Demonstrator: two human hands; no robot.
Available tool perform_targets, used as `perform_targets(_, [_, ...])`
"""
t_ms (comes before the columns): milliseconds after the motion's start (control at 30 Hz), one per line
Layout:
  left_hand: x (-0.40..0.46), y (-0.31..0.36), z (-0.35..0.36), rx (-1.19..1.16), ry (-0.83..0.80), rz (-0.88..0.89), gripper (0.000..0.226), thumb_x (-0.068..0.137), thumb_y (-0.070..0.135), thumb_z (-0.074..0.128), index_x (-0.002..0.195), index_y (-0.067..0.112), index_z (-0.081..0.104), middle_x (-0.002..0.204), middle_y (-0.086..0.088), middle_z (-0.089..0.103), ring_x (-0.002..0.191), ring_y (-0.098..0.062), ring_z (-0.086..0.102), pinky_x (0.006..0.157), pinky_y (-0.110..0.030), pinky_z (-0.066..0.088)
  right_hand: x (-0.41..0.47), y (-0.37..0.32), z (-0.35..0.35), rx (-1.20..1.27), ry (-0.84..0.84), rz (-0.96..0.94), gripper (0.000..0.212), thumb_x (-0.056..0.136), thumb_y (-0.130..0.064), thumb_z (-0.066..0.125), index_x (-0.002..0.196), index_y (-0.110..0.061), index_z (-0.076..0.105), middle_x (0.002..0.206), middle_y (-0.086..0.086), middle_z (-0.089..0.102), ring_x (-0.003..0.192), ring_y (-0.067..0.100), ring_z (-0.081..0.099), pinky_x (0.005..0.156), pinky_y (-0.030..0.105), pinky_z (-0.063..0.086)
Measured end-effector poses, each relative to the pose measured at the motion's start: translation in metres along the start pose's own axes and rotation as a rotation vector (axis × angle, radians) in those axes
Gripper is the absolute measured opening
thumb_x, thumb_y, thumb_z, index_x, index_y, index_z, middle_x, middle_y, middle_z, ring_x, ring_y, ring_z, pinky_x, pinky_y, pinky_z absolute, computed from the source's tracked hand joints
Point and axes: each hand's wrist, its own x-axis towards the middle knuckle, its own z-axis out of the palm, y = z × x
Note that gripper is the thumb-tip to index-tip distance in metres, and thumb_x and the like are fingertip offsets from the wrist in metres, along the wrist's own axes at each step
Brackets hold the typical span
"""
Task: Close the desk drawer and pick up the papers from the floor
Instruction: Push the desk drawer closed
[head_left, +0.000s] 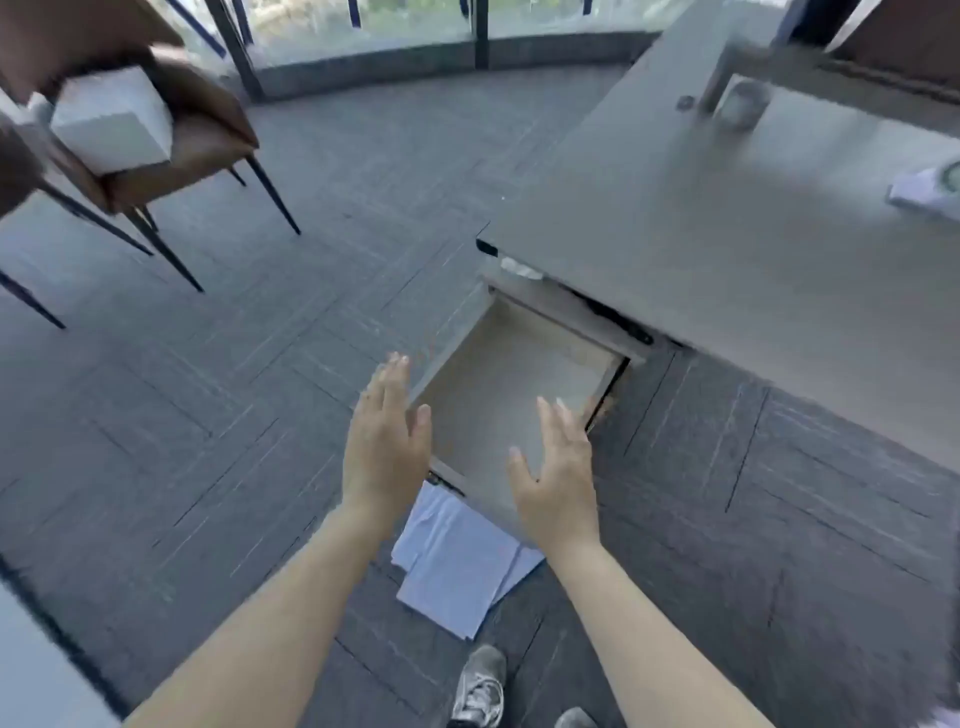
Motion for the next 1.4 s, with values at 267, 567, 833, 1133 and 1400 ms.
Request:
perform_targets(267, [-0.031,-0.108,0.088,-0.166,-0.303,-0.7,0.043,0.104,0.016,0.04,0.146,0.01,0.049,0.149,-0.008,0.054,0.136,-0.026,0.051,0.109,-0.038,0.041,-0.034,0.087,0.12,0.874,-0.139,1.019,0.043,0.097,-0.012,0.049,0.139,-0.014,0.043,0.115,0.009,0.061,0.101,0.026,0.059,0.075,0.035,0.05])
perform_targets(567, [-0.001,-0.12,0.158,-0.041,-0.216,-0.678,0.022,0.097,0.021,0.05,0.098,0.009,0.068,0.095,-0.017,0.076,0.091,-0.04,0.065,0.069,-0.037,0.046,0.008,0.117,0.12,1.135,0.054,1.134,0.018,0.098,-0.008,0.043,0.114,-0.007,0.052,0.121,0.015,0.062,0.103,0.028,0.063,0.072,0.037,0.053])
perform_targets(833, [0.066,-0.084,0.191,0.108,-0.246,-0.523,0.026,0.101,0.025,0.049,0.112,0.009,0.067,0.101,-0.022,0.075,0.094,-0.043,0.067,0.075,-0.041,0.052,0.079,0.134,0.08,1.1,0.031,1.062,0.02,0.097,-0.007,0.044,0.112,-0.007,0.057,0.119,0.016,0.065,0.109,0.03,0.063,0.074,0.038,0.054])
perform_targets(1133, [0.148,-0.046,0.24,0.317,-0.243,-0.342,0.03,0.103,0.03,0.045,0.113,0.008,0.063,0.104,-0.02,0.075,0.095,-0.042,0.068,0.074,-0.042,0.053,0.169,0.161,0.027,1.044,-0.041,0.999,0.026,0.095,-0.006,0.042,0.116,-0.012,0.057,0.126,0.012,0.065,0.111,0.026,0.06,0.074,0.034,0.052])
perform_targets(1400, [0.209,-0.014,0.275,0.476,-0.232,-0.183,0.034,0.106,0.03,0.041,0.115,0.003,0.059,0.101,-0.021,0.075,0.091,-0.041,0.071,0.066,-0.038,0.045,0.235,0.177,-0.007,0.98,-0.066,0.937,0.03,0.095,-0.007,0.041,0.121,-0.017,0.053,0.127,0.006,0.064,0.107,0.021,0.06,0.08,0.035,0.053])
